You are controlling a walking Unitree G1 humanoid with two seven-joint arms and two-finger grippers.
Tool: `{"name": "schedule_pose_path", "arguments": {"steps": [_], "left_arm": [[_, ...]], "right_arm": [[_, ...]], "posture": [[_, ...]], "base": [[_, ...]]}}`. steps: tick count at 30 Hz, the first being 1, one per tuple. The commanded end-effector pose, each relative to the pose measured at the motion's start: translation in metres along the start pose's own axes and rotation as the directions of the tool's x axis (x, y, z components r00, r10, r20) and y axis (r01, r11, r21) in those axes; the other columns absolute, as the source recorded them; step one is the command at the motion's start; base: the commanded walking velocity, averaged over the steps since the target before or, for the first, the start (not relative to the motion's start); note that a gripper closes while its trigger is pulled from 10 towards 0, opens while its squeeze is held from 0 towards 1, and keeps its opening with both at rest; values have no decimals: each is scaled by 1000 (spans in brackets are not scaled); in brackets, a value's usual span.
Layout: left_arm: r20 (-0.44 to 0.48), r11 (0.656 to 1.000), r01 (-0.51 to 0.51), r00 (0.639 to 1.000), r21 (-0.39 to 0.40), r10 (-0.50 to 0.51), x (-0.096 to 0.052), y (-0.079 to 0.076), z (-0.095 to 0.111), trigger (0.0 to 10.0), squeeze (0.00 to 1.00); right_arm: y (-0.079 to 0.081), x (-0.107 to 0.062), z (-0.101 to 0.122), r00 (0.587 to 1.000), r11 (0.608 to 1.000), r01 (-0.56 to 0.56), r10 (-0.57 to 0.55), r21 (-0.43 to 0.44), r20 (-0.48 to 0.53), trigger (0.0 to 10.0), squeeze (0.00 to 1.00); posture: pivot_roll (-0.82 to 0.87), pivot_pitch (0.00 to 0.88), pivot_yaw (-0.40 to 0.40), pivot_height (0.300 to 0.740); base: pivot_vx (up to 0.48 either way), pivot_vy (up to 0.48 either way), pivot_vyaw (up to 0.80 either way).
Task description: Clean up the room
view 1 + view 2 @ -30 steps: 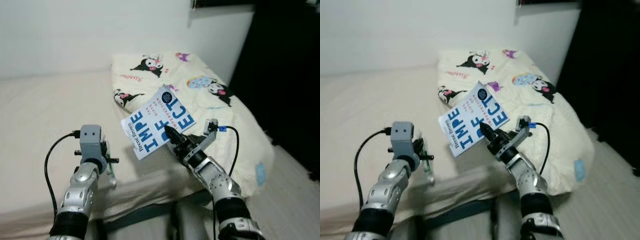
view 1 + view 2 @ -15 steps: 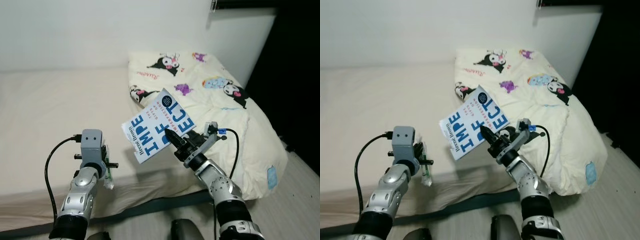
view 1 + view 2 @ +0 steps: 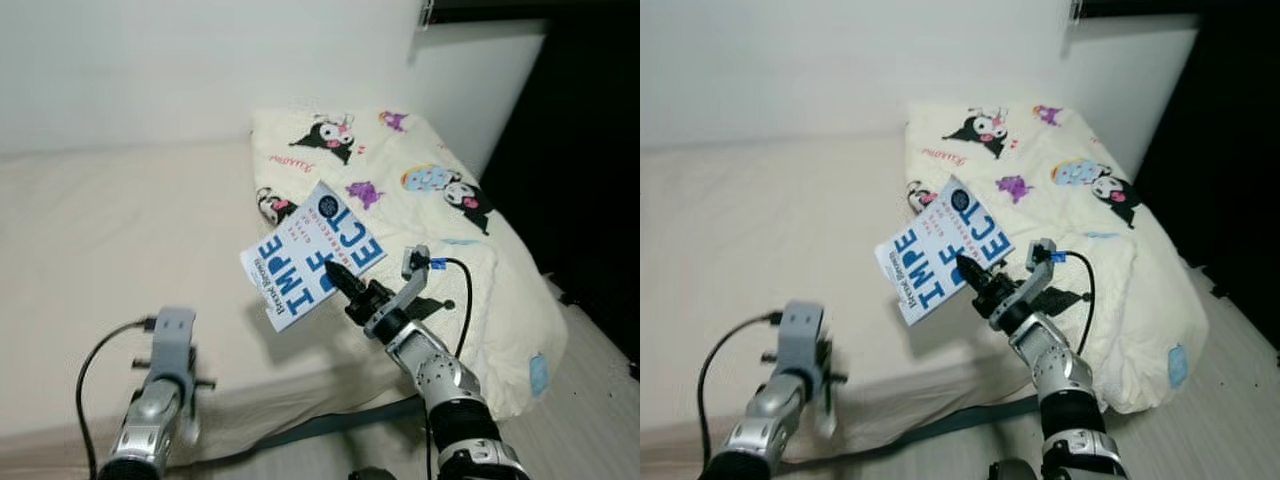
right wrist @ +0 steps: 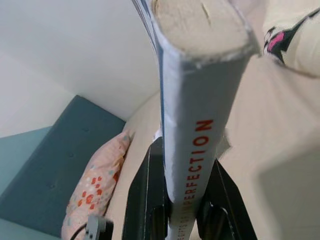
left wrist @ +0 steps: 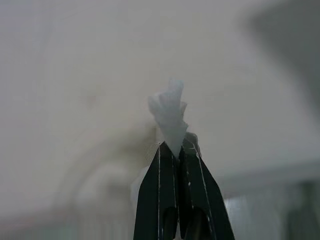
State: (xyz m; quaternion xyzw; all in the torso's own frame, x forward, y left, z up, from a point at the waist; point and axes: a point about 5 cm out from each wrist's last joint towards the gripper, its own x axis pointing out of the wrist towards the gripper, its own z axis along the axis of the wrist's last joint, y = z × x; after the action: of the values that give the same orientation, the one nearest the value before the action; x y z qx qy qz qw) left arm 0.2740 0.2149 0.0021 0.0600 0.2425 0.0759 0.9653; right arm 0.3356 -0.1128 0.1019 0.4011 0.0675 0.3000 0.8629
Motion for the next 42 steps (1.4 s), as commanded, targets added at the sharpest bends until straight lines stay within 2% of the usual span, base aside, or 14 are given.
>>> {"name": "schedule_pose_path", "arguments": {"steps": [1, 12, 17, 19, 23, 25, 26, 27, 28, 29, 30, 32, 39, 42], "left_arm": [[-56, 999, -32, 998, 3, 32, -3, 9, -15, 10000, 0], [-229, 997, -70, 971, 26, 74, -19, 20, -67, 10000, 0], [-309, 995, -59, 948, 76, 80, -29, 22, -88, 10000, 0], [-358, 992, -26, 931, 123, 68, -36, 21, -101, 10000, 0], [-409, 989, -11, 910, 146, 70, -43, 21, -113, 10000, 0], [-469, 986, 13, 881, 167, 68, -51, 19, -126, 10000, 0], [-469, 986, 13, 881, 167, 68, -51, 19, -126, 10000, 0], [-486, 984, 26, 871, 175, 64, -54, 18, -131, 10000, 0], [-486, 984, 26, 871, 175, 64, -54, 18, -131, 10000, 0], [-546, 978, 63, 836, 201, 58, -65, 17, -145, 10000, 0], [-546, 978, 63, 836, 201, 58, -65, 17, -145, 10000, 0], [-602, 947, 153, 797, 284, 52, -78, 16, -160, 10000, 0], [-615, 894, 248, 788, 373, 38, -82, 12, -164, 10000, 0], [-625, 893, 256, 780, 370, 36, -83, 12, -165, 10000, 0]], "right_arm": [[3, 2, 0, 1000, 1000, -12, 13, -11, 9, 10000, 0], [-3, 0, -5, 1000, 999, 19, -20, -41, -24, 10000, 0], [-32, -16, -28, 948, 941, 220, -268, -256, -171, 10000, 0], [-53, -35, -43, 856, 841, 306, -449, -447, -258, 10000, 0], [-67, -58, -57, 781, 774, 295, -533, -561, -324, 10000, 0], [-90, -101, -77, 588, 614, 249, -710, -749, -387, 10000, 0], [-90, -101, -77, 588, 614, 249, -710, -749, -387, 10000, 0], [-98, -119, -82, 506, 538, 203, -773, -818, -383, 10000, 0], [-98, -119, -82, 506, 538, 203, -773, -818, -383, 10000, 0], [-110, -169, -98, 354, 500, 316, -851, -806, -389, 10000, 0], [-110, -169, -98, 354, 500, 316, -851, -806, -389, 10000, 0], [-111, -223, -124, 207, 495, 402, -869, -770, -450, 10000, 0], [-100, -263, -153, 93, 538, 348, -835, -768, -543, 10000, 0], [-98, -268, -158, 81, 548, 340, -826, -764, -557, 10000, 0]], "posture": [[-44, 0, -30, 679], [-42, 0, -31, 706], [-39, 0, -31, 725], [-41, 0, -27, 729], [-40, 0, -27, 729], [-42, 0, -27, 729], [-42, 0, -27, 729], [-38, 0, -27, 729], [-38, 0, -27, 729], [-38, 0, -30, 729], [-38, 0, -30, 729], [-41, 0, -27, 729], [-41, 0, -28, 729], [-41, 0, -26, 729]], "base": [[-480, 0, 0], [-349, 0, 0], [0, 0, 0], [0, 0, 0], [0, 0, 0], [0, 0, 400], [0, 0, 800], [0, 0, 800], [0, 0, 800], [0, 0, 788], [0, 0, 788], [0, 0, 788], [0, 0, 786], [0, 0, 783]]}}
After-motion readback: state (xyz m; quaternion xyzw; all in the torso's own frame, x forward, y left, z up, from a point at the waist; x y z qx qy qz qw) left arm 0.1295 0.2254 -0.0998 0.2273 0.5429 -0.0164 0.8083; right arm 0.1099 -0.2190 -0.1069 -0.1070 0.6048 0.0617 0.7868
